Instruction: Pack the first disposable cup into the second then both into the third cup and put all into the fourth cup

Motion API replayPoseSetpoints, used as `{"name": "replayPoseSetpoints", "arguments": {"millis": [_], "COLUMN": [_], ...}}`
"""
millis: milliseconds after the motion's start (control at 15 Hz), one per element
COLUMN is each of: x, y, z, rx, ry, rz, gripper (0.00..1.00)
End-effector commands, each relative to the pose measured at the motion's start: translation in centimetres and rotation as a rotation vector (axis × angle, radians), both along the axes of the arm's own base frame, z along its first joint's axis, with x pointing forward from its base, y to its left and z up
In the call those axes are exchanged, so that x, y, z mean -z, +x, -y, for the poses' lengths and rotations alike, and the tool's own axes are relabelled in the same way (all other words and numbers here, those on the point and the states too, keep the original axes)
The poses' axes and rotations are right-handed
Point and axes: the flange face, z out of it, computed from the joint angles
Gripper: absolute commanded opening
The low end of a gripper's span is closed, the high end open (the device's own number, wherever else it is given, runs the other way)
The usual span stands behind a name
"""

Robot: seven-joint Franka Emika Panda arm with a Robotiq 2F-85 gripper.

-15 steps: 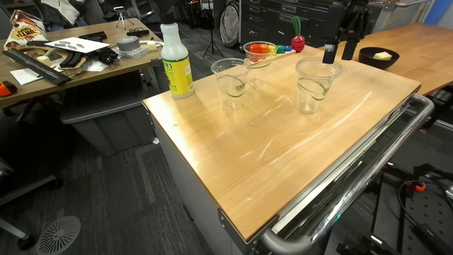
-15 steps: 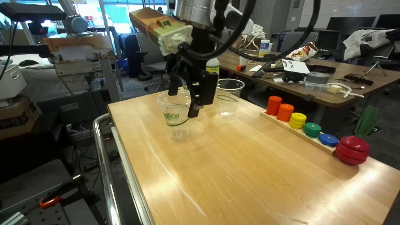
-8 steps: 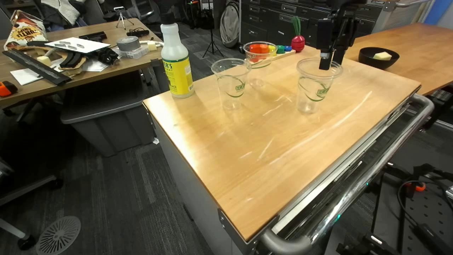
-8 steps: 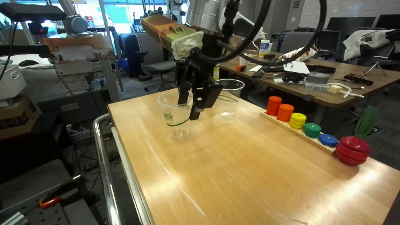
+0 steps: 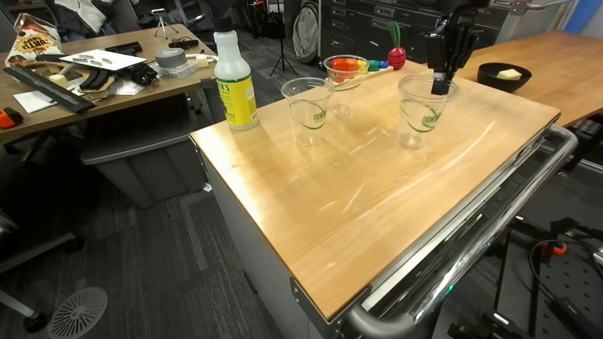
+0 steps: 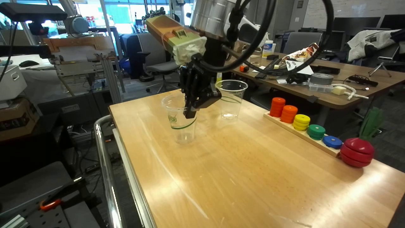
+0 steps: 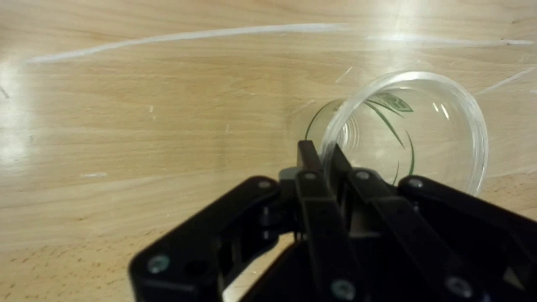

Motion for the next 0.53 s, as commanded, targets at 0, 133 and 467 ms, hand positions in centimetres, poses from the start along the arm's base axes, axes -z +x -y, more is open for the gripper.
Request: {"name": "replayPoseSetpoints", "arguments": {"millis": [0,133,467], "x": [-0.6,-1.8,-8.1], "y": [-1.0,-1.9,-3.5], "z": [1.4,2.4,4.8], "rx": [0.024,0.034,0.036], "ry": [0.070,0.111,0.154], "rz": [-0.002,-0.010,-0.046], "gripper": [0.02,0.02,0.02]}}
